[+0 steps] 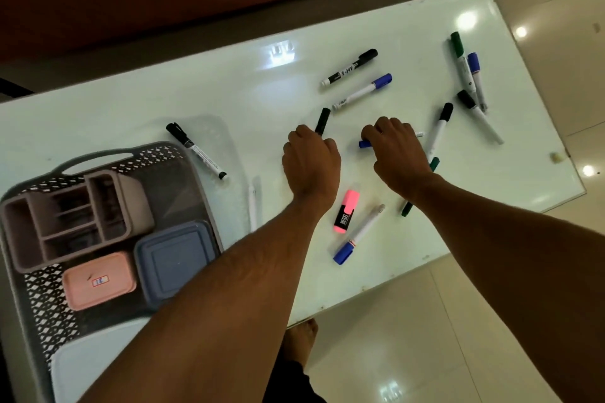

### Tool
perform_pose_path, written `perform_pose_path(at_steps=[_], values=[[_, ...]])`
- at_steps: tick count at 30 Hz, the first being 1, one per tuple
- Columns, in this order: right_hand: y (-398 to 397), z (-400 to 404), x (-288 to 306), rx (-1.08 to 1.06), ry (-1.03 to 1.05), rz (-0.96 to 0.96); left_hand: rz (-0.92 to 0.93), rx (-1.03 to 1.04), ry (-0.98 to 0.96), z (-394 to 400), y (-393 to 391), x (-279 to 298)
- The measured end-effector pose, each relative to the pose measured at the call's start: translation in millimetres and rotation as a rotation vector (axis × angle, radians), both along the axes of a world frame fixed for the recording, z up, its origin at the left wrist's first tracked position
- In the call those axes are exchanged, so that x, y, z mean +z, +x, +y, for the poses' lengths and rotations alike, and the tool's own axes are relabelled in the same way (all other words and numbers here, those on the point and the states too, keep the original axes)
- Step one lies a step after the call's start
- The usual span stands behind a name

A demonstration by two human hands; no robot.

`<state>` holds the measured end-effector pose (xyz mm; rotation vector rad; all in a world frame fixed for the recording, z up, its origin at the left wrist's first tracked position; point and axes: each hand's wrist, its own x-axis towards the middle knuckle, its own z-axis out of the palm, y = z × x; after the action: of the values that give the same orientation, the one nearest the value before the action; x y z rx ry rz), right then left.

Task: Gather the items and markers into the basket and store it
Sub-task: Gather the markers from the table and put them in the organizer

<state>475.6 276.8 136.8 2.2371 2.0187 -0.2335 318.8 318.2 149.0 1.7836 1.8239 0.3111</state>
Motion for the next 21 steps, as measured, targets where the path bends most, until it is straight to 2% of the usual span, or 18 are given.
perform_pose_path(at_steps=[4,11,16,21], values=[[0.3,26.9,9.8,0.072,0.079,0.008,-0.085,0.204,0.038,-4.7,-25.4,12.5],[3.5,77.3,8.0,0.231,0.067,-0.066,0.123,0.427,0.063,-33.6,-71.0,-2.6],[5.9,87.1,-1.7,0.316,0.046,-0.089,0.150,0.537,0.017,-54.8,-72.2,-9.3],[1.8,86.8,-0.7,0.296,0.067,-0.067,0.164,0.601,-0.071,-63.8,-73.2,-18.0]])
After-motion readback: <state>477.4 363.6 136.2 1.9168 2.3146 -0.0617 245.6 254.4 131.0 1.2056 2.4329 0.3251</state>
